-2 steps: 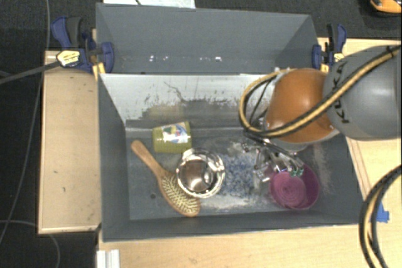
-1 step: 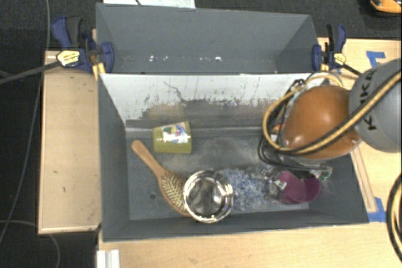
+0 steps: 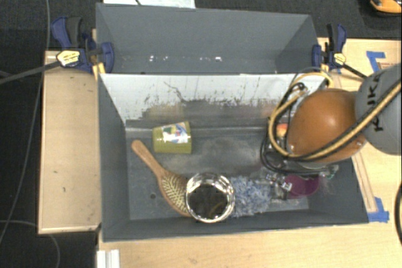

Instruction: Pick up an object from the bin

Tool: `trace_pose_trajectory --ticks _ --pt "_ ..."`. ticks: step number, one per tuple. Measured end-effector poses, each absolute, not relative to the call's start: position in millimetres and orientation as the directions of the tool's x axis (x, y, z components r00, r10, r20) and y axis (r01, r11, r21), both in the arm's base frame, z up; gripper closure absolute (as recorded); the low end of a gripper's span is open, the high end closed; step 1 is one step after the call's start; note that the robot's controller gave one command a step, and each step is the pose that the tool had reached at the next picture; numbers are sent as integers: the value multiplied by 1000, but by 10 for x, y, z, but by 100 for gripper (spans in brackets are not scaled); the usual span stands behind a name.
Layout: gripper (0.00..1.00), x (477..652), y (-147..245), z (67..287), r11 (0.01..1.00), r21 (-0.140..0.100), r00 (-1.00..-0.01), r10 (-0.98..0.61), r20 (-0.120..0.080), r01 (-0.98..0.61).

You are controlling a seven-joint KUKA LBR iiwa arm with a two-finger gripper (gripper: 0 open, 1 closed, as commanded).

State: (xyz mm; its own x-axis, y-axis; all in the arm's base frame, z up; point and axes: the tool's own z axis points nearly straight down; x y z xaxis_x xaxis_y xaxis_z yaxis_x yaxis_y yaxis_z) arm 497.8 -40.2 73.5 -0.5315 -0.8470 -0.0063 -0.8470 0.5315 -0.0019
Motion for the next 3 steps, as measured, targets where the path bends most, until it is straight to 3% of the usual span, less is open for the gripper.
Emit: trace_pose_trajectory --ticks 1,3 --pt "100 4959 -419 834 382 -2 -382 -924 -7 -924" --pt "100 4984 -402 1188 361 -7 -361 -933 -9 -933"
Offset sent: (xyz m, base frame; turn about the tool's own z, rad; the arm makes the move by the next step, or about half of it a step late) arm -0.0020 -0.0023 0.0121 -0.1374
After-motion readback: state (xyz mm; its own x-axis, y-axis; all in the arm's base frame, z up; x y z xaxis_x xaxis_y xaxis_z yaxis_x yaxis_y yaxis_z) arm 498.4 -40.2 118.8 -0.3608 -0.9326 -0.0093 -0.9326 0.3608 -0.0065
